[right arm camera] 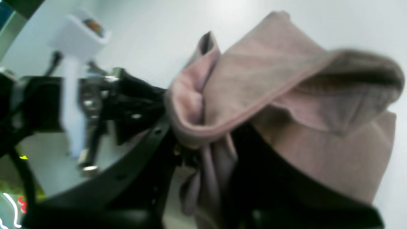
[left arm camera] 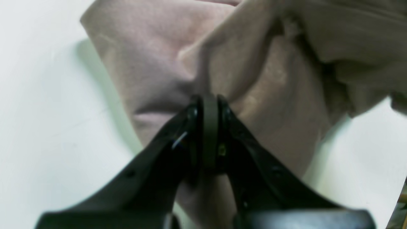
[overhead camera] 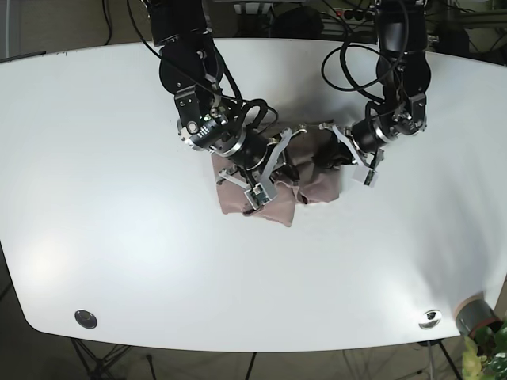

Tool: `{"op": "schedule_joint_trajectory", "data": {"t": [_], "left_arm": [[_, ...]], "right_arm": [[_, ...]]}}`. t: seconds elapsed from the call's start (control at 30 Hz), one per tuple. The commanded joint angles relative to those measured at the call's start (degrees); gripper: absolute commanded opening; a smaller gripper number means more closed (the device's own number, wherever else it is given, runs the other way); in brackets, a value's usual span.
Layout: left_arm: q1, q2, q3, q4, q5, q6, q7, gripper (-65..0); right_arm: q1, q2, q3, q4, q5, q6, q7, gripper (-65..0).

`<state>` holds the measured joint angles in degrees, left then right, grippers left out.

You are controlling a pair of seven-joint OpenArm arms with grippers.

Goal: Fold the T-shirt properly
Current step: 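Lift the strip ends and fold them toward the middle with both grippers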

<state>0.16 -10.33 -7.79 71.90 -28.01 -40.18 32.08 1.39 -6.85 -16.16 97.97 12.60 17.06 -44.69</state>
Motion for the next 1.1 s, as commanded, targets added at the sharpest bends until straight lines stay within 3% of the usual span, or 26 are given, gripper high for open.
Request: {"op": "schedule_joint_trajectory", "data": {"t": [0.0,0.1,0.17,0.3,0.37,0.47,0.83,1.07], "left_arm": [[0.0,-0.8,-0.1,0.4,1.5,0.2,1.8,-65.0],[-0.3,-0.9,-0.1,0.3,1.5,0.2,1.8,-65.0],[-0.3,-1.3,-0.1,0.4,1.5,0.2,1.8,-65.0],[-0.5,-1.6,-0.1,0.3,1.4,0.2,1.8,-65.0],[-0.5,-1.6,-0.1,0.3,1.4,0.2,1.8,-65.0],[-0.6,-1.6,-0.1,0.6,1.4,0.2,1.8,-65.0],[-0.5,-1.5,-1.0,7.5,1.0,0.2,1.8,-65.0],[0.9,-1.5,-8.4,14.3,1.0,0.2,1.9,-65.0]], "right_arm": [[1.6,-0.5,-0.1,-0.3,0.8,0.39,2.0,-62.3],[2.7,-0.5,-0.1,-1.8,0.7,0.39,2.0,-61.7],[2.9,-0.5,-0.1,-2.6,0.7,0.39,2.0,-56.9],[2.8,-0.5,-1.2,-2.7,0.7,0.39,2.0,-34.1],[2.8,-0.4,-3.2,-2.7,0.7,0.39,2.0,-19.3],[2.4,-0.2,-4.7,-1.9,0.6,0.39,1.8,-8.4],[-2.6,0.0,-1.1,5.7,1.3,0.48,1.8,-8.2],[-5.2,1.9,-0.4,9.1,2.9,0.57,1.8,-8.2]]}}
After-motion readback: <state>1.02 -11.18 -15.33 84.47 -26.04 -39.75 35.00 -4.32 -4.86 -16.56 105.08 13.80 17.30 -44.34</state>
